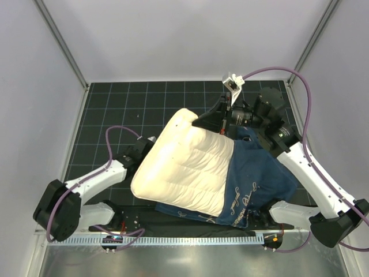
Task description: Put the pillow into the pillowcase
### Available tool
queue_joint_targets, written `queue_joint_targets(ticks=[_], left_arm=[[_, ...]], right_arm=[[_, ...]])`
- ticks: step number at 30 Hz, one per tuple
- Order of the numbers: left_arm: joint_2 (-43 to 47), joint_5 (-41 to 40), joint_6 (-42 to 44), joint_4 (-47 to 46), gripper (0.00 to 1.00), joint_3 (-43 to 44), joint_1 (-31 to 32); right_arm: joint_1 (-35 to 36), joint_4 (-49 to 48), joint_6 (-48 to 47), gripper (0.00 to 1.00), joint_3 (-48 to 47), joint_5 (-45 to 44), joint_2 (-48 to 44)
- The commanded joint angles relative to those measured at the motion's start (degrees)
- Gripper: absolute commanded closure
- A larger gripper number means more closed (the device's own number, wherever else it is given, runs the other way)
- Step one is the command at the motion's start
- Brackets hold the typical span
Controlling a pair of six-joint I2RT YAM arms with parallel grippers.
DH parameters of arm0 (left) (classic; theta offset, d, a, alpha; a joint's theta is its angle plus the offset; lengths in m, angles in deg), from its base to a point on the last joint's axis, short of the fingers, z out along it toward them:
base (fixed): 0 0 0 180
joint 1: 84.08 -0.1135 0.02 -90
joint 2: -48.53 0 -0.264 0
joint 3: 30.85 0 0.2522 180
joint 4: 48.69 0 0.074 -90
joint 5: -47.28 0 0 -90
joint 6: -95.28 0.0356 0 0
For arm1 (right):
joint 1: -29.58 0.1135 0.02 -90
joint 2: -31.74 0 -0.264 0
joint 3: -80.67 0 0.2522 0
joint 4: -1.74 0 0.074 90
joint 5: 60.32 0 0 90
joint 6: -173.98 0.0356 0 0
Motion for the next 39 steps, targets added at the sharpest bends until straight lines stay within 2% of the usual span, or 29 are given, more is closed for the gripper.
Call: queue_joint_targets(ticks=[1,6,9,12,18,24,25,26,27,29,35,39], left_arm=[[-3.98,-6.23,-1.71,-5.60,0.11,1.47,1.99],[-12.41,-6.50,-1.53,-9.55,0.13,2.70,2.69],[-15.23,-5.27,-1.71,-12.36,0.18,3.31,3.57],[-18.22,-4.21,-2.41,-14.47,0.26,4.36,5.59],[-24.11,-3.51,-4.61,-17.64,0.34,6.30,10.86],[-28.60,-2.63,-6.45,-22.12,0.58,6.48,11.39],[-28.69,-2.80,-6.37,-22.04,0.70,6.39,11.48],[-28.52,-2.98,-6.19,-22.04,0.76,6.65,11.48],[-27.82,-3.16,-5.84,-22.04,0.89,6.83,11.48],[-26.76,-4.03,-5.32,-21.52,1.00,7.44,11.48],[-20.97,-6.23,-1.63,-13.01,1.00,12.27,10.60],[-14.20,-5.88,0.31,-6.95,1.00,14.99,7.80]], right_arm=[[-0.02,-5.17,1.86,0.96,-0.42,1.03,-2.65],[-0.02,-5.17,2.56,0.96,-0.59,1.03,-3.36],[-0.02,-6.82,3.08,0.96,-0.33,1.21,-3.45],[-0.02,-7.01,3.35,0.96,-0.07,0.86,-3.62],[-0.02,-7.01,3.88,0.96,-0.33,0.86,-3.54],[-0.02,-7.45,4.23,0.96,0.72,0.77,-4.24],[-0.02,-7.45,4.23,0.96,0.81,0.77,-4.33],[-0.02,-7.54,4.23,0.96,1.08,0.77,-4.33],[-0.02,-7.37,4.23,0.96,1.17,0.77,-4.33],[-0.02,-7.28,4.32,0.96,1.17,0.68,-4.15],[-0.02,-6.93,5.90,0.96,-0.50,-1.86,-3.45],[-0.02,-3.96,7.30,0.96,-4.54,-3.18,-1.96]])
